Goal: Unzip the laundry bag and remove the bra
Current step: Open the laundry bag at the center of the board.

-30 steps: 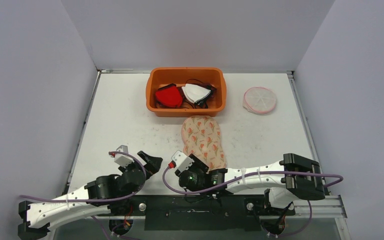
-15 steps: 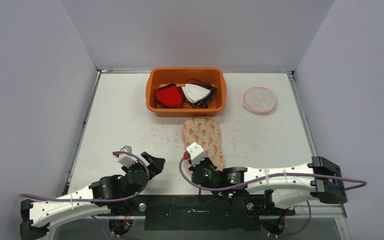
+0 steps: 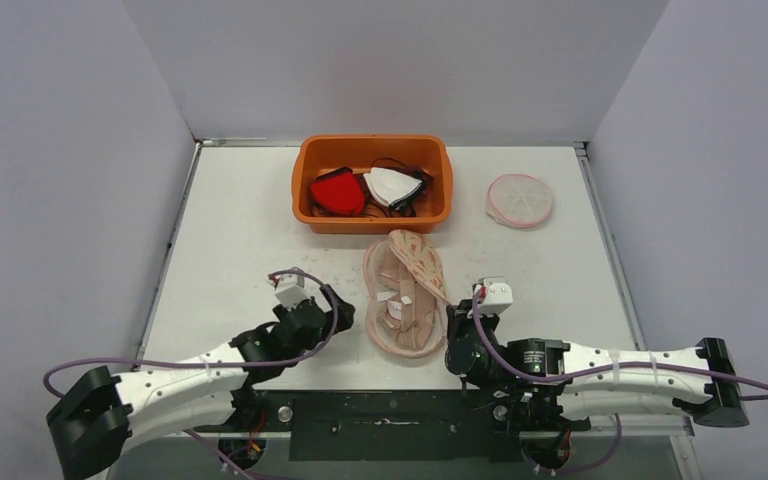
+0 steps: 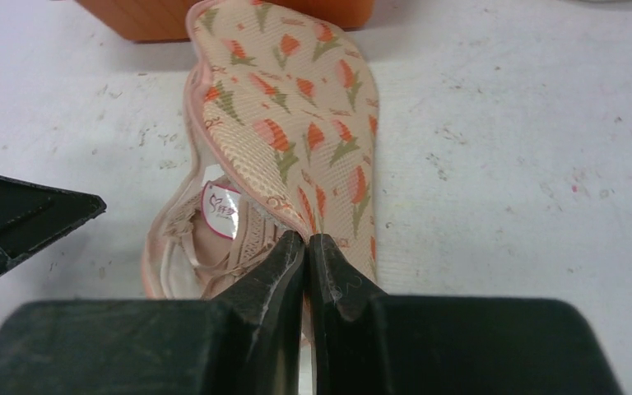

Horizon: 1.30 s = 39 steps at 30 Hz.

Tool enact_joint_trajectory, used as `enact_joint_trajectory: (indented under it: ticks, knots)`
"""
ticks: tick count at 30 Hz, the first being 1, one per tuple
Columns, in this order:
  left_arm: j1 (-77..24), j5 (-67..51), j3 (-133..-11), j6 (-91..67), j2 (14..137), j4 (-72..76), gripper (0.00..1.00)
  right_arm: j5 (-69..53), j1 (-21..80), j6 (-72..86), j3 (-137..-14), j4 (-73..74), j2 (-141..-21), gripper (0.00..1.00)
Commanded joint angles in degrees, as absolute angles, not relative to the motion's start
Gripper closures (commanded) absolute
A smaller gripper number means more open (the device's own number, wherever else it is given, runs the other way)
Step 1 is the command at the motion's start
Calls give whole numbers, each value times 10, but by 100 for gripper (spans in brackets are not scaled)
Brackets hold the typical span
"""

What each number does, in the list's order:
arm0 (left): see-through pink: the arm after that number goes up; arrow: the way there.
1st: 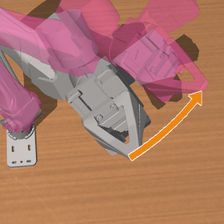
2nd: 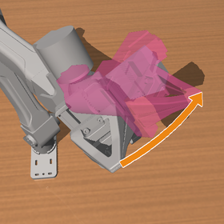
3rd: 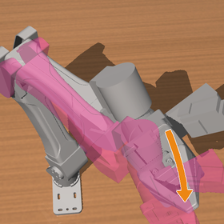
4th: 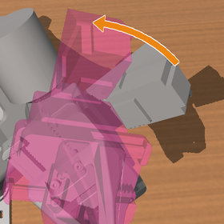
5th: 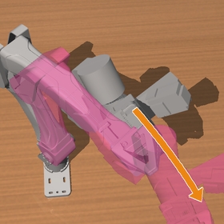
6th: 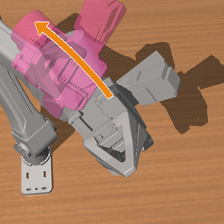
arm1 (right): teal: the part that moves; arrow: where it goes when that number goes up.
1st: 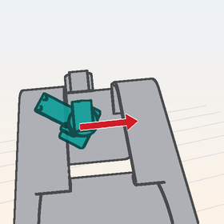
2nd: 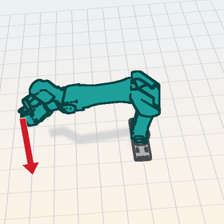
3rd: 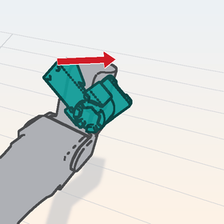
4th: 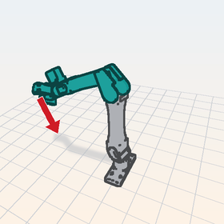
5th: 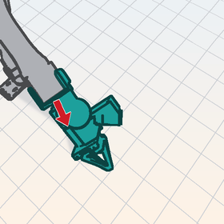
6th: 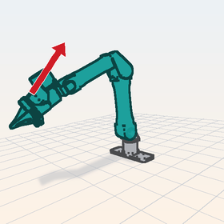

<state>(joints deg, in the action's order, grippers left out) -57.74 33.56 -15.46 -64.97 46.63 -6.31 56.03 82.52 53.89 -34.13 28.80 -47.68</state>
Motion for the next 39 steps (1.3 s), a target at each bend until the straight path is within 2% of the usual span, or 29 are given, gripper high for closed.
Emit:
enact_joint_trajectory:
  ticks: [1,7,14,15,17,20,24,29,35,37,39]
  knots:
    - [-533,234,-215,-571,577,79,6,624,823,707,-334,423,-459,95]
    - [-521,203,-280,-531,698,122,10,633,824,820,-333,519,-447,95]
    - [-512,208,-313,-524,777,104,17,640,826,937,-327,606,-390,93]
    - [-511,208,-316,-521,787,103,18,640,827,962,-326,622,-378,89]
    - [-508,210,-320,-515,811,103,19,640,827,966,-325,632,-340,73]
    - [-504,203,-320,-518,832,107,23,634,828,857,-328,571,-281,49]
    - [-504,198,-315,-525,833,111,24,605,827,707,-350,472,-266,35]
    - [-504,199,-308,-524,825,115,24,549,828,533,-404,353,-343,34]
    - [-503,200,-306,-529,831,114,25,397,831,361,-420,146,-443,36]
    - [-503,199,-300,-533,834,119,25,372,830,349,-438,130,-502,36]
    - [-503,197,-294,-537,836,125,26,397,826,355,-467,165,-569,35]
